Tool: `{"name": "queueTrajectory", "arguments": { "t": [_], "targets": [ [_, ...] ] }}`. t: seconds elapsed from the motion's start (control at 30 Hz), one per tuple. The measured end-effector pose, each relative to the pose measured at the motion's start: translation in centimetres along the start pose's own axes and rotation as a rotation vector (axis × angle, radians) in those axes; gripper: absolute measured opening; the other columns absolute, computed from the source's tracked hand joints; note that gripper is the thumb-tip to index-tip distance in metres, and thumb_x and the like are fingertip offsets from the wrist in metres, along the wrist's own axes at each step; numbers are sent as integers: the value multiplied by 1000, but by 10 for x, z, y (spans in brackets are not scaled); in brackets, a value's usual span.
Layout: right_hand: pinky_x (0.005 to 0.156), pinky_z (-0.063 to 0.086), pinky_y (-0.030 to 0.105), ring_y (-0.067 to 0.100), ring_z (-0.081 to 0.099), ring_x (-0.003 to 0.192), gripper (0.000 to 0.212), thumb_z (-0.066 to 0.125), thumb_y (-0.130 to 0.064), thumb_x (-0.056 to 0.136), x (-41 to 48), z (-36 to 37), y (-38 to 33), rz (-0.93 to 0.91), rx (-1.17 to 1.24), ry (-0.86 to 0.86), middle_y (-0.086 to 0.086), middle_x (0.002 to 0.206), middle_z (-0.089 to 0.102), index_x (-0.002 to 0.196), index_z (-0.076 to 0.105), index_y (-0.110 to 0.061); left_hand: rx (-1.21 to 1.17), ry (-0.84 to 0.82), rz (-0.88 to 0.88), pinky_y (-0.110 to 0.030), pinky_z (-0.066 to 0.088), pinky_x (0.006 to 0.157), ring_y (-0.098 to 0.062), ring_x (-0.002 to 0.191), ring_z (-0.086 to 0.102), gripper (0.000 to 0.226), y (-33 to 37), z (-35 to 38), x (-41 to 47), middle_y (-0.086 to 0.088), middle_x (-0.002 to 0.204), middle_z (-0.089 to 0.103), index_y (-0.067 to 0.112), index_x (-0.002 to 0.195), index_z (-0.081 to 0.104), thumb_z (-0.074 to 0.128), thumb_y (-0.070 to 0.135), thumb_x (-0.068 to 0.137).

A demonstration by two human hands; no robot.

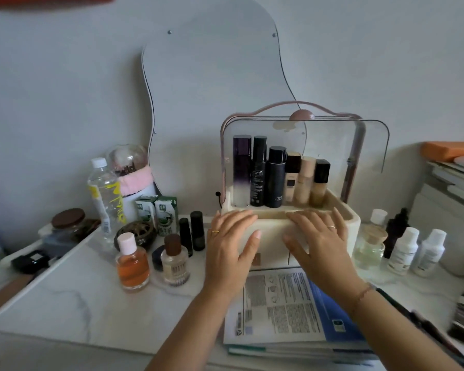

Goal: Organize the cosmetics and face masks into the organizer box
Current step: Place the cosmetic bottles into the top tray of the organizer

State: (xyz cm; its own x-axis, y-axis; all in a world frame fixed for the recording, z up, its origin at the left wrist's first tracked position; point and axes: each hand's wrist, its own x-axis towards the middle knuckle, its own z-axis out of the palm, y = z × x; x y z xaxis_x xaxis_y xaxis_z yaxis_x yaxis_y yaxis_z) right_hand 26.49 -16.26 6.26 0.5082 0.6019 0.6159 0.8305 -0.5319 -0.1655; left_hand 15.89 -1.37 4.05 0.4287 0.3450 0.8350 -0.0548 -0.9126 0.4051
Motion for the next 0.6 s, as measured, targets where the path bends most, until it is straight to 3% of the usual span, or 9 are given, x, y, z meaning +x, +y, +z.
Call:
{"name": "queueTrajectory", "arguments": {
  "t": [0.07, 0.17, 0.27, 0.37, 0.43, 0.5, 0.6],
  "targets": [
    [117, 8, 44, 22, 49, 120, 41, 52, -42, 89, -3, 3, 2, -15, -30, 5, -5, 122, 59, 126, 55, -24, 60, 234, -114, -41, 36, 107, -19, 121, 49, 36, -20, -25, -13, -6, 127, 60, 11, 116, 66, 57, 33, 88],
    [115, 11, 47, 27, 51, 118, 46, 45, -46, 87, -3, 8, 1, -6, -83, 19, 0, 122, 60, 125, 55, -21, 145, 536, -429, -38, 35, 102, -34, 118, 47, 50, -64, -71, -38, -19, 123, 56, 3, 118, 57, 69, 29, 76],
    [115, 11, 49, 31, 52, 117, 51, 39, -47, 85, -3, 12, -3, 3, -113, 38, 3, 119, 61, 122, 57, -16, 38, 454, -616, -31, 39, 85, -27, 101, 55, 44, -101, -99, -55, -12, 107, 61, 17, 109, 58, 78, 23, 70],
    [116, 8, 49, 31, 50, 120, 53, 36, -48, 85, -3, 14, -3, -4, -105, 45, 5, 120, 60, 123, 56, -15, -266, 246, -740, -39, 53, 75, -26, 94, 63, 48, -123, -107, -63, -9, 107, 64, 20, 114, 53, 78, 7, 75],
    [117, 7, 48, 31, 49, 121, 54, 36, -48, 85, -4, 14, -3, -11, -97, 35, 5, 121, 59, 124, 54, -15, -233, 167, -777, -37, 53, 78, -22, 94, 65, 52, -137, -109, -68, -3, 106, 66, 26, 116, 52, 78, 7, 74],
    [117, 6, 47, 31, 48, 123, 55, 35, -49, 85, -4, 13, -4, -9, -91, 25, 5, 122, 59, 125, 54, -16, -163, 142, -791, -30, 49, 73, -16, 90, 66, 44, -146, -112, -71, 10, 97, 68, 38, 101, 55, 79, 14, 73],
    [116, 6, 47, 31, 48, 122, 57, 34, -50, 85, -4, 12, -5, -6, -80, 15, 5, 122, 59, 126, 54, -15, -96, 130, -788, -25, 45, 67, -11, 85, 67, 37, -148, -115, -74, 16, 85, 69, 48, 87, 58, 81, 24, 71]
  ]
}}
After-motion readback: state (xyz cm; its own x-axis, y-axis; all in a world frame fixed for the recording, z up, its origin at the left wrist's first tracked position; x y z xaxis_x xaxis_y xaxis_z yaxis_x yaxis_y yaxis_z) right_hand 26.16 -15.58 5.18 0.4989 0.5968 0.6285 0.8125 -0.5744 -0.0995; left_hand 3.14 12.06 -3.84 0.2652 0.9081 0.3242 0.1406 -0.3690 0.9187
